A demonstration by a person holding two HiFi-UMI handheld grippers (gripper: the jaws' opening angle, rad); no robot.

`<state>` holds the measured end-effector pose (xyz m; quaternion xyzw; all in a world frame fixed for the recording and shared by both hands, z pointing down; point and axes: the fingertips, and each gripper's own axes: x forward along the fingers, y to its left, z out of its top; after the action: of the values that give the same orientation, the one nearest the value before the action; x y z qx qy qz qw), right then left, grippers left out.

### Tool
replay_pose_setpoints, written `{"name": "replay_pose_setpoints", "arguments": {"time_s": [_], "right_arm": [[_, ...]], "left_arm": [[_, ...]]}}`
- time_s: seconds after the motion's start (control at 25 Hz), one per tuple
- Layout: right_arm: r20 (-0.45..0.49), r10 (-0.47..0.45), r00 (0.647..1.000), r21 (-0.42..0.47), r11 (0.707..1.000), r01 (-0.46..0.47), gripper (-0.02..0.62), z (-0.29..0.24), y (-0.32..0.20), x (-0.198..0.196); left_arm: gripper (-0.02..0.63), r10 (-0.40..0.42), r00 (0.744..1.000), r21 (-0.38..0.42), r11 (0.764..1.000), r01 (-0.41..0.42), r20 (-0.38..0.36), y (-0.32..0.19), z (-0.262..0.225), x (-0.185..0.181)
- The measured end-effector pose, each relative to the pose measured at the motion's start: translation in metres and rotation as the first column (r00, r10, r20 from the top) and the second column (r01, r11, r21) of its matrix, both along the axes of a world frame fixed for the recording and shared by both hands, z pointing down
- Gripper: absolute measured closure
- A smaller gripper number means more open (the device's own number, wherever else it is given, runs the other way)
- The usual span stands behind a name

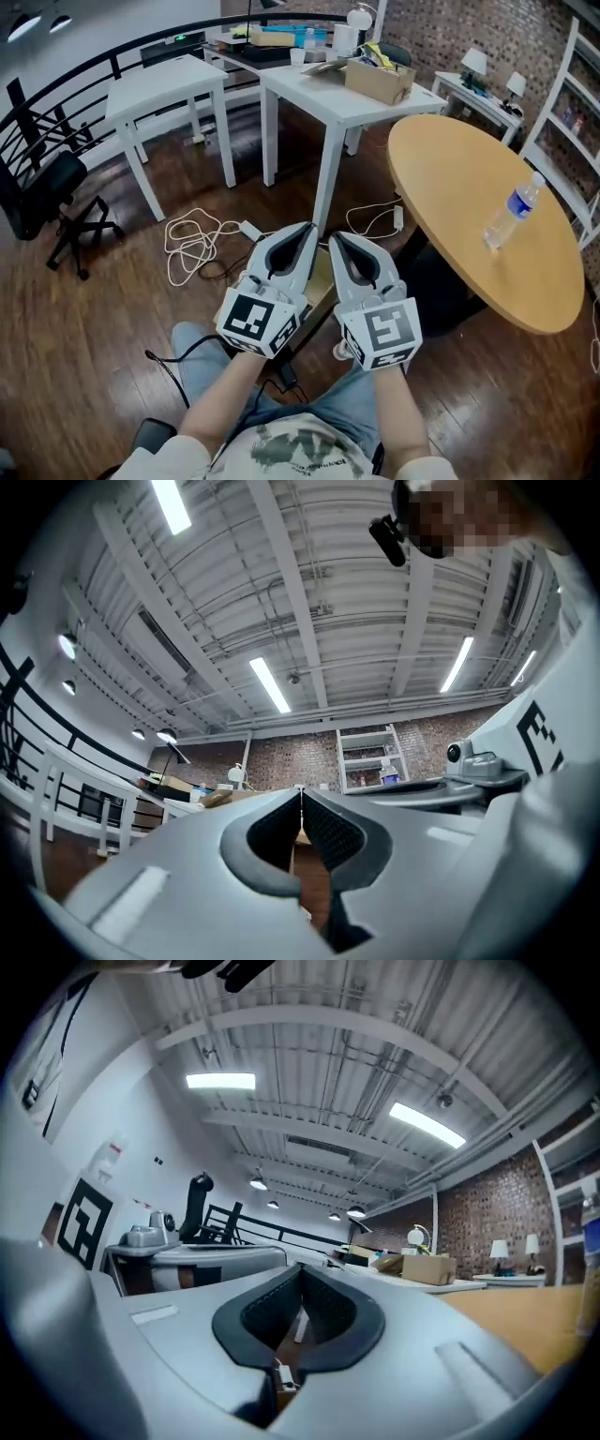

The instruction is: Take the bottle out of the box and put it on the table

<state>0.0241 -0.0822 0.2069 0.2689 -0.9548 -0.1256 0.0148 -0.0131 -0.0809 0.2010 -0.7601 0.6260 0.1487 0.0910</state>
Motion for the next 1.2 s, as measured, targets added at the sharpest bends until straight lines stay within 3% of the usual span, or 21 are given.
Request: {"name": "replay_pose_setpoints", "arguments": {"time_s": [0.28, 0.4, 1.2], "right_arm": [[0.143, -0.081, 0.986, -0.167, 0.98, 0.105, 0.595, 0.024, 0.027, -0.024], [0.146, -0.069, 0.987, -0.208, 0.973, 0.099, 0.595, 0.04, 0.028, -0.026], [0.096, -0.008, 0.995, -0.209, 0.977, 0.028, 0.595, 0.058, 0.018, -0.015]], "left_arm": [[0.6, -0.057, 0.998, -0.053, 0.997, 0.058, 0.015, 0.028, 0.032, -0.018], [0.601, -0.066, 0.998, -0.07, 0.995, 0.067, 0.017, 0.033, 0.042, -0.021], [0.601, -0.018, 1.0, -0.095, 0.995, 0.018, -0.003, 0.024, 0.054, -0.005]]}}
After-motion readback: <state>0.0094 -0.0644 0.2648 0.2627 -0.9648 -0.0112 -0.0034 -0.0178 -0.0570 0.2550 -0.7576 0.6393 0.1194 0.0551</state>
